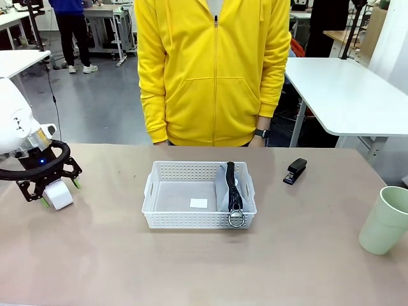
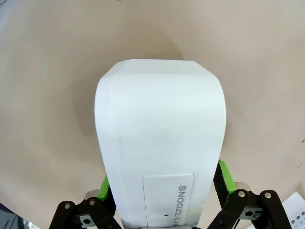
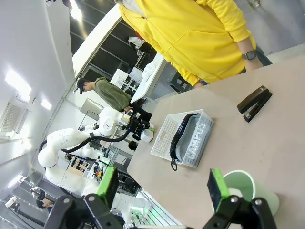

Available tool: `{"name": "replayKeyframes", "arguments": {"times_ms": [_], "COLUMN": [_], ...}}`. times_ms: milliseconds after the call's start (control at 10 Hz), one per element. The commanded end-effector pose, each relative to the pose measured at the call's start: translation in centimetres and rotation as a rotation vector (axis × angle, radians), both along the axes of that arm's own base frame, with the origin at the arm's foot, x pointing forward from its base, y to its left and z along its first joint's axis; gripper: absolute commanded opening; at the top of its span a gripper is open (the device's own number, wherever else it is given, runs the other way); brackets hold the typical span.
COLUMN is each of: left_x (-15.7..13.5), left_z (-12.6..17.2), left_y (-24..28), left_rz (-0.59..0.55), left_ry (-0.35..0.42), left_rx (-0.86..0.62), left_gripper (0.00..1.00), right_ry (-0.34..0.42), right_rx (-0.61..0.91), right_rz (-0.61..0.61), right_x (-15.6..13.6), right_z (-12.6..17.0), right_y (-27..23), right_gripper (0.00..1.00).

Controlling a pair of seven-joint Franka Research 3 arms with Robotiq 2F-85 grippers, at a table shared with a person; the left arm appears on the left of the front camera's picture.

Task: Efficiently arrange items inside the basket to fit them all.
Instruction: Pick up the Digital clock and place it inside the Organizing basket.

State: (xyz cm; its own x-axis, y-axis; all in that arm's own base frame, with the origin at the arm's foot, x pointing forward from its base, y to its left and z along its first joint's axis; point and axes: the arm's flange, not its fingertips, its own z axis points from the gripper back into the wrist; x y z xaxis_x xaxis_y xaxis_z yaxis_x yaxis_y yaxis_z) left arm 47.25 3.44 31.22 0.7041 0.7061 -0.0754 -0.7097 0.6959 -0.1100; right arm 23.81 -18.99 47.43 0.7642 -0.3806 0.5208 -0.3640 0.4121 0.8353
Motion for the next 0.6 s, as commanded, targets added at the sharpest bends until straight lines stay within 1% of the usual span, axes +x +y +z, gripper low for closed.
{"name": "replayKeyframes", "arguments": {"times_ms": [0, 300, 400, 500], "left_x": [-0.07, 0.17, 0.36, 0.36], "left_z": [-0.24, -0.44, -0.54, -0.50], "left_y": [0.29, 0.26, 0.20, 0.13], "left_rz": [0.019, 0.018, 0.001, 0.003], "left_ry": [0.011, 0.008, 0.031, 0.037], "left_rx": [0.053, 0.054, 0.054, 0.055], "left_gripper": [1.00, 1.00, 0.44, 0.42], "right_ry": [-0.034, -0.034, -0.034, -0.034], "right_rx": [0.004, 0.004, 0.004, 0.004], "right_rz": [0.000, 0.000, 0.000, 0.000], "right_x": [0.31, 0.31, 0.31, 0.31], "right_z": [0.27, 0.27, 0.27, 0.27], "right_y": [-0.11, -0.11, -0.11, -0.11], "right_gripper": [1.00, 1.00, 1.00, 1.00]}}
